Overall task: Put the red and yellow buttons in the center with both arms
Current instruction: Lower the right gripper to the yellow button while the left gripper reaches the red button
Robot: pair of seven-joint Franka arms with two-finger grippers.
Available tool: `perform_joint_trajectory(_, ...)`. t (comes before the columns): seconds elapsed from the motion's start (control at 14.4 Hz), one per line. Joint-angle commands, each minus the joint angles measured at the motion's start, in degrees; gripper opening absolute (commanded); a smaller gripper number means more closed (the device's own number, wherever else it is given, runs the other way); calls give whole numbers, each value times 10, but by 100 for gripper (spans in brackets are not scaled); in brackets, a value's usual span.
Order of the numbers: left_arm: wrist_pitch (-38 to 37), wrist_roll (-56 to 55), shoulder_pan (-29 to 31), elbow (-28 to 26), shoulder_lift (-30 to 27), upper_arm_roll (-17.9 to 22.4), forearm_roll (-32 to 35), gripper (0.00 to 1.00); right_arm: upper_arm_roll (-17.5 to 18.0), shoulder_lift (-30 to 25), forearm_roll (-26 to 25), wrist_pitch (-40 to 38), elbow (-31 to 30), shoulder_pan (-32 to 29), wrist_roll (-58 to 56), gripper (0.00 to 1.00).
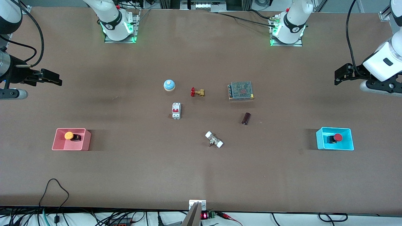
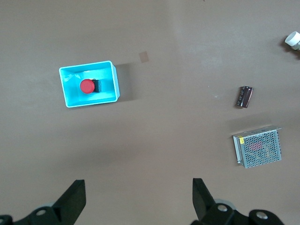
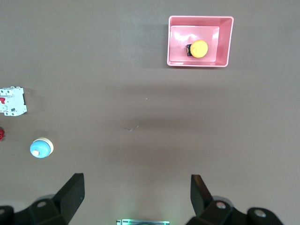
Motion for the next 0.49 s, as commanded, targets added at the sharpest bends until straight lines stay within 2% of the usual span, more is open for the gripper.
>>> perform_joint_trajectory(0.0, -9, 8, -1, 4, -3, 1, -7, 100, 3, 18, -8, 7, -5, -4, -1, 100)
perform_joint_trajectory(0.21, -7, 8, -1, 6, 2, 1, -9, 100, 1, 43, -10, 37, -4, -11, -1, 100)
perform_joint_trajectory(0.42, -9, 3, -1, 31, 48, 5, -10, 100, -1, 79, -62, 107, -3, -13, -3, 100)
